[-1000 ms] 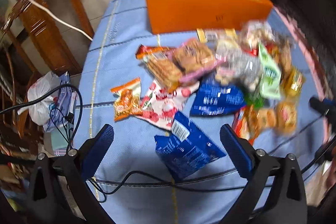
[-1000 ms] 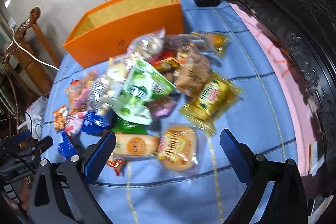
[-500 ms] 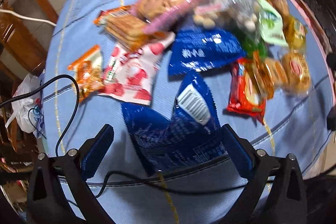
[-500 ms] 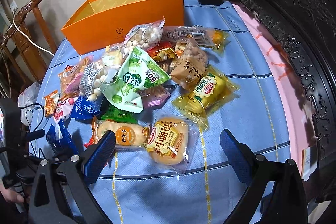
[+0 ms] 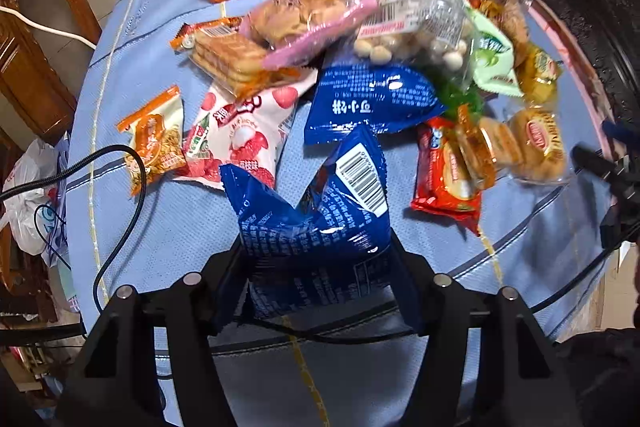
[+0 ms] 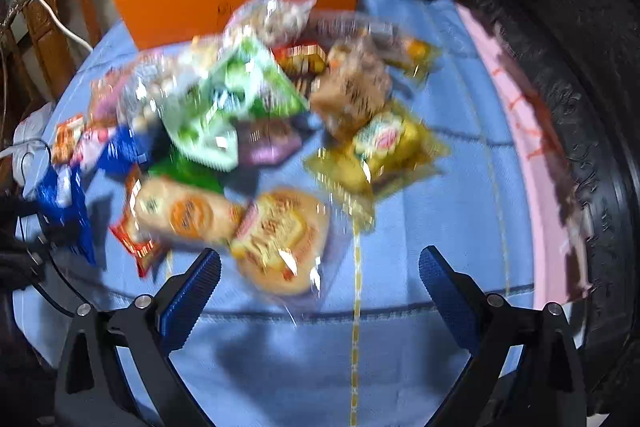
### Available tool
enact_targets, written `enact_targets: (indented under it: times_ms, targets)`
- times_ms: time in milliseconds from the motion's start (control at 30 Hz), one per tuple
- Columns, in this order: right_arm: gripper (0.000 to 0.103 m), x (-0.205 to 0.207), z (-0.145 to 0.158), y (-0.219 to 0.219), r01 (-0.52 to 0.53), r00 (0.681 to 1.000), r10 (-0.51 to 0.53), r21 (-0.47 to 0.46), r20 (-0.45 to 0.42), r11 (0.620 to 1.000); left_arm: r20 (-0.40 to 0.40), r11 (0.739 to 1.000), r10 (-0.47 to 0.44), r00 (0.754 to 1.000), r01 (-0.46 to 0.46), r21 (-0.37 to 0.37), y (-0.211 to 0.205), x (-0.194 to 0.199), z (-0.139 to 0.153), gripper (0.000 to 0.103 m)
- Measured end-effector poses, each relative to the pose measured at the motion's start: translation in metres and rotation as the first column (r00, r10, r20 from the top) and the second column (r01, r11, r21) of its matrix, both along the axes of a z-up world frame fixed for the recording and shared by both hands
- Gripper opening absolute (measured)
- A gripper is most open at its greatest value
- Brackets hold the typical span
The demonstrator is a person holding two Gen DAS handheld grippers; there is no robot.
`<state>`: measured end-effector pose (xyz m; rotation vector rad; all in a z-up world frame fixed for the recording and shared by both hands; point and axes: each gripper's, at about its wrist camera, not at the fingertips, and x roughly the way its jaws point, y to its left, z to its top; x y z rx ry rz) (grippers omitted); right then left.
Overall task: Organize snacks
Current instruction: 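Grasp the blue chip bag with the left tool while the right tool grasps a cream bread roll, then carry both snacks over the orange box and open both tools to drop them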
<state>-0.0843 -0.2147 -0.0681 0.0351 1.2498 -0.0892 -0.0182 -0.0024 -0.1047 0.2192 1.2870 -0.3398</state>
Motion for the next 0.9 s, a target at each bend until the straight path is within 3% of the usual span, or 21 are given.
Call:
enact_targets:
  times_ms: [100, 300, 467, 533, 567, 600, 767, 900]
  targets:
    - [0.072, 0.001, -0.012, -0.008, 0.043, 0.999, -0.040, 0.098, -0.033, 0.994, -0.011, 1.000, 0.028, 1.000, -0.028, -0.010, 0.008, 0.003, 0.002, 0.062]
    - [0.070, 0.020, -0.031, -0.006, 0.069, 0.996, -0.056, 0.192, -0.072, 0.979, 0.001, 1.000, 0.023, 1.000, -0.023, -0.019, 0.008, 0.003, 0.006, 0.062]
    - [0.069, 0.029, -0.038, 0.005, 0.052, 0.996, -0.035, 0.205, -0.085, 0.977, 0.003, 0.999, 0.028, 1.000, -0.028, -0.015, 0.003, -0.004, 0.006, 0.062]
    - [0.059, 0.031, -0.041, 0.009, 0.033, 0.996, -0.012, 0.245, -0.084, 0.969, -0.001, 0.999, 0.034, 0.999, -0.034, -0.019, 0.003, -0.004, 0.005, 0.062]
    - [0.046, 0.033, -0.041, 0.012, 0.023, 0.997, -0.002, 0.263, -0.079, 0.964, -0.004, 0.999, 0.036, 0.999, -0.036, -0.019, 0.003, -0.003, 0.004, 0.062]
    - [0.042, 0.035, -0.041, 0.015, 0.015, 0.997, 0.004, 0.262, -0.075, 0.965, -0.006, 0.999, 0.037, 0.999, -0.037, -0.019, 0.004, -0.003, 0.004, 0.062]
    - [0.037, 0.036, -0.034, 0.016, 0.020, 0.998, -0.001, 0.281, -0.066, 0.959, -0.001, 0.999, 0.046, 0.999, -0.046, -0.022, 0.007, -0.002, 0.005, 0.062]
    - [0.037, 0.026, -0.009, 0.007, 0.004, 1.000, 0.001, 0.302, -0.016, 0.953, 0.026, 0.997, 0.053, 0.998, -0.052, -0.051, 0.010, -0.002, 0.015, 0.062]
